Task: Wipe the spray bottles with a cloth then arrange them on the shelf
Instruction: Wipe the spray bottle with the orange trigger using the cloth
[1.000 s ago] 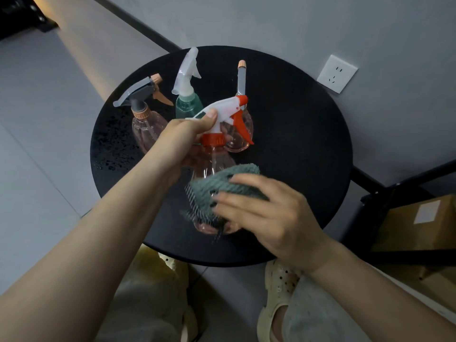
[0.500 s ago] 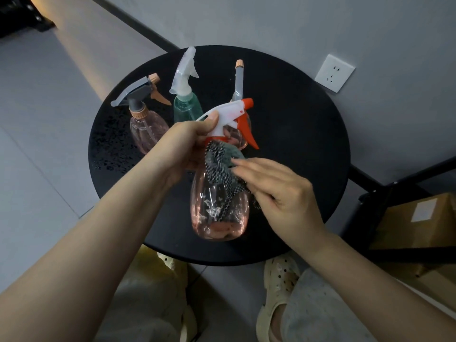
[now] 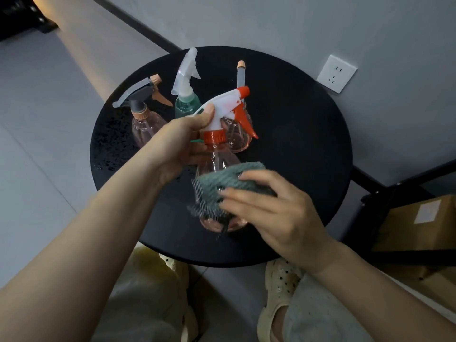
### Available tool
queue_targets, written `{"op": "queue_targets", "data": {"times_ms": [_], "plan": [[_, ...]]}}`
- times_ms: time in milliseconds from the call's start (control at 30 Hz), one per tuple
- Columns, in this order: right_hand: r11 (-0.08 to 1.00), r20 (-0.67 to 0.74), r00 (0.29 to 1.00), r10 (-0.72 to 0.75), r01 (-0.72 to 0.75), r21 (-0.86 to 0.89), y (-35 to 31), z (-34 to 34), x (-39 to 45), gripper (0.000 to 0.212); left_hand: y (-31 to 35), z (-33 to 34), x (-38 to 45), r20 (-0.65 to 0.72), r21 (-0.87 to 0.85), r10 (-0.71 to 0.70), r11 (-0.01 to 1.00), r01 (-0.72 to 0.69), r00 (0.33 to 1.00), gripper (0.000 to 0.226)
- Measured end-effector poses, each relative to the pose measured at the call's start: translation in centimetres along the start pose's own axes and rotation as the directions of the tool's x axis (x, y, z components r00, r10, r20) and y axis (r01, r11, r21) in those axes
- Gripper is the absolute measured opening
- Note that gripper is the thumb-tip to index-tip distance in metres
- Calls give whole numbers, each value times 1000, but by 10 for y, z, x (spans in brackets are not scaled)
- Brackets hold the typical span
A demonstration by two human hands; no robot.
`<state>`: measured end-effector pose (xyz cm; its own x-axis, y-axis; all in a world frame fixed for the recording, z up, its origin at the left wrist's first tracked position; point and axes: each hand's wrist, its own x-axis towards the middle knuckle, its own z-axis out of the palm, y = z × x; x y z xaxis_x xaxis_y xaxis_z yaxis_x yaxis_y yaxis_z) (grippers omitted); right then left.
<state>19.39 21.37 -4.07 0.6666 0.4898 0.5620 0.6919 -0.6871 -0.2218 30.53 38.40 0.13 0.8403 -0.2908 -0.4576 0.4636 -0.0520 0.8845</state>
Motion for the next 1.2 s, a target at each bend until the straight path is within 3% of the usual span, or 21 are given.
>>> {"op": "queue_targets", "data": {"times_ms": [200, 333, 500, 600, 700, 933, 1033, 1200], "plan": [[929, -81, 943, 323, -299, 217, 6, 4, 10, 30, -7, 11, -1, 23, -32, -55, 998, 56, 998, 41], [911, -87, 932, 352, -320, 261, 6, 8, 10, 28, -10, 17, -3, 9, -42, -82, 996, 83, 997, 33], [931, -110, 938, 329, -302, 205, 6, 8, 8, 32, -6, 16, -5, 120, -59, -58, 996, 65, 991, 34], [946, -119, 947, 299, -278, 166, 5, 7, 9, 33, -4, 15, -9, 195, -6, -24, 1000, 26, 981, 27], [958, -107, 958, 267, -252, 136, 5, 8, 8, 33, -3, 14, -8, 170, -21, -22, 999, 26, 985, 18], [999, 24, 1000, -10, 10, -33, 6, 4, -3, 20, -6, 7, -3, -66, -12, 56, 998, -57, 996, 27], [976, 99, 983, -156, 169, -137, 4, 3, -10, 18, -4, 4, -3, -155, -84, 86, 991, -100, 984, 14], [959, 170, 960, -221, 246, -143, 7, 1, -12, 18, -2, -2, -1, -238, -156, 79, 981, -118, 968, 14]]}}
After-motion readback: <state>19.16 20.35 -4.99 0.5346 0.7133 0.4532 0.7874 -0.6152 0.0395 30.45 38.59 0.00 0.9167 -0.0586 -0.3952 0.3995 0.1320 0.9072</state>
